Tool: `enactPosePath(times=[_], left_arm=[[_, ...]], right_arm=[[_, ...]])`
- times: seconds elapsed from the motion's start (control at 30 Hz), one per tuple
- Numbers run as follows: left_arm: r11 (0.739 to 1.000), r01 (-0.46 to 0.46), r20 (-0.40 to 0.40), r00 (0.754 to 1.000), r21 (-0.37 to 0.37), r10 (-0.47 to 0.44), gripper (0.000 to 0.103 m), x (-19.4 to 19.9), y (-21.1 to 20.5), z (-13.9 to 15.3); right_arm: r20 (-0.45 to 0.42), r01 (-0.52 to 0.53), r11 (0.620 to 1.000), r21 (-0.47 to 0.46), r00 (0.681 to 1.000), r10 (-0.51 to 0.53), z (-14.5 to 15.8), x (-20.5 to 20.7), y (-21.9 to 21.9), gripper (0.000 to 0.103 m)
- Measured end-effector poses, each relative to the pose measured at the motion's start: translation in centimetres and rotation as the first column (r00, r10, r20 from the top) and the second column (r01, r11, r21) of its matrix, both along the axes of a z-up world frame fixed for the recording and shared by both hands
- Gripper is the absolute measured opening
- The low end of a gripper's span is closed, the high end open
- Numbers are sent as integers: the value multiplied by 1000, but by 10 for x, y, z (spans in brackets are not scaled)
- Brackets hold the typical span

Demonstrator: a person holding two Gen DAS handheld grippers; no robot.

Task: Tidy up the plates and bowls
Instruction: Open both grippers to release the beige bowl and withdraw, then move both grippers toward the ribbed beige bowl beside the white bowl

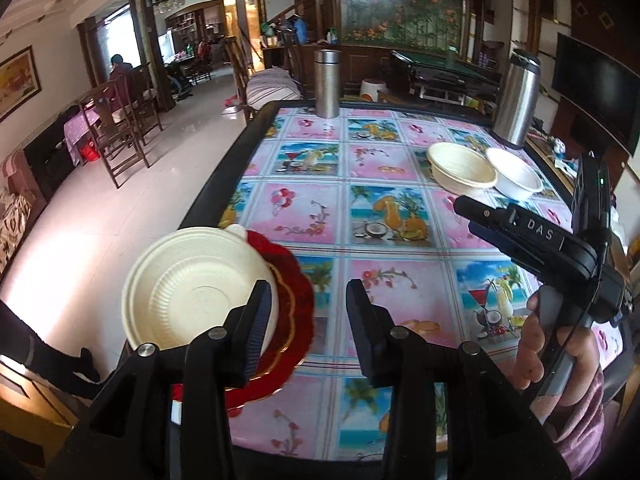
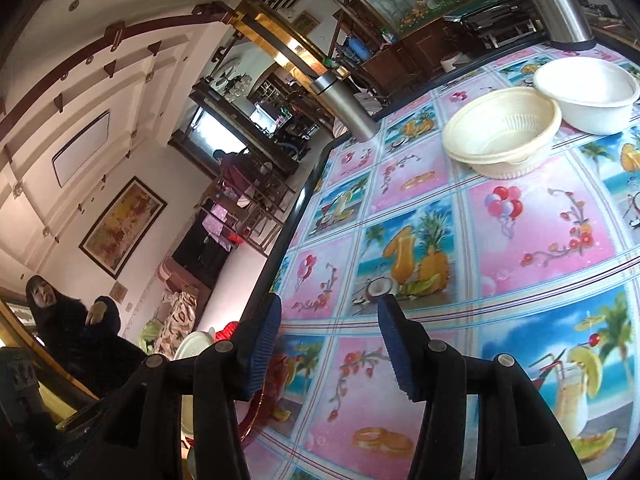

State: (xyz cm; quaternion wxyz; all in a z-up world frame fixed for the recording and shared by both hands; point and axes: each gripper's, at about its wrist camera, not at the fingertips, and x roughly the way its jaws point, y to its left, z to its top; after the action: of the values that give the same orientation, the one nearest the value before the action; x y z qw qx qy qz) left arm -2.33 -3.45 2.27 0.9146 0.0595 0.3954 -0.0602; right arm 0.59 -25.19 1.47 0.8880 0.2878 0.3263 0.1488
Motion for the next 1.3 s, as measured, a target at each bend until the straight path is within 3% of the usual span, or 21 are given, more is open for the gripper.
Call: enactPosePath(times=[0.2,0.53,1.03,1.3], left_arm=[[992,113,-65,992,55,-109,39,1,-58,-21],[974,206,-112,974,95,-195,39,0,-110,-32],[962,255,-149,960,102,-238,39,15,-141,-40],[981,194,-189,965,30,-185,39,73,-144,-43]], right_arm=[[-14,69,996,48,998,-69,-3,-7,-49,53],[-2,135,988,78,991,-135,1,-20,-94,53],[-7,148,987,69,989,-148,2,-26,-100,54],[-25,205,979,18,979,-204,14,-22,-136,54]])
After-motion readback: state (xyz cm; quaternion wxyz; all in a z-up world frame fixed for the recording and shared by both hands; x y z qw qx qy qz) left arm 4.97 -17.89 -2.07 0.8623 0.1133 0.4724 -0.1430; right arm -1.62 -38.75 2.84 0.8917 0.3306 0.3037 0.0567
